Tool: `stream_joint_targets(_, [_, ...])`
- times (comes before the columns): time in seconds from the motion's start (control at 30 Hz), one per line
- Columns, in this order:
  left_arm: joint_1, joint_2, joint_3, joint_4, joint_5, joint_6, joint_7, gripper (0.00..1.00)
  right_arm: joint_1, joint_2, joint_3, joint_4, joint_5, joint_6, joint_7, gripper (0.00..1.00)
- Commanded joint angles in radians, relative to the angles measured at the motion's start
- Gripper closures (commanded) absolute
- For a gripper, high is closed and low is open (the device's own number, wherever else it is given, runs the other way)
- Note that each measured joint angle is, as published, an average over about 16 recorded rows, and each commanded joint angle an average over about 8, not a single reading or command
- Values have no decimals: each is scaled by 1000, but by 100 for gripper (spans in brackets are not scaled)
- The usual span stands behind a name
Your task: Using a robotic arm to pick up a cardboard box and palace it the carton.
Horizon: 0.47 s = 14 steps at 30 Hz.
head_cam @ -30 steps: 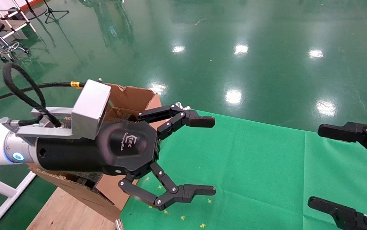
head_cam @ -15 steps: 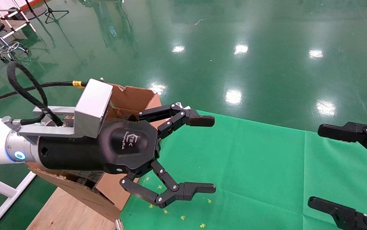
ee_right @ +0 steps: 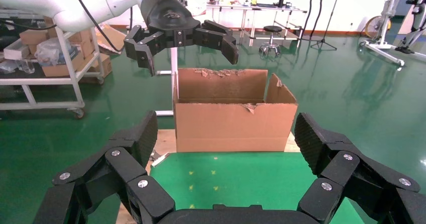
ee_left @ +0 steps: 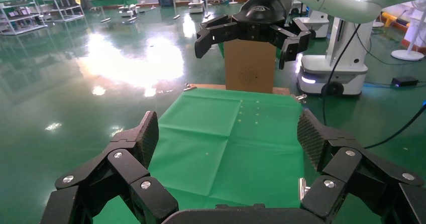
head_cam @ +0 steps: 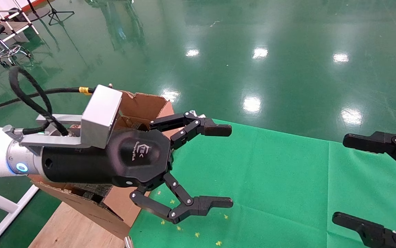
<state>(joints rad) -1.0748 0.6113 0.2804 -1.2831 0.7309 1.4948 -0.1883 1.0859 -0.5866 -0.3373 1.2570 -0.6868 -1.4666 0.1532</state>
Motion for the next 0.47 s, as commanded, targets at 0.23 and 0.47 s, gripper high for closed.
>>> stream_joint_targets(0.23, [0,0,1,1,1,0,0,0,0,0,0,0,0,0,0,0])
stream_joint_targets(0.47, [-1,0,1,1,1,0,0,0,0,0,0,0,0,0,0,0])
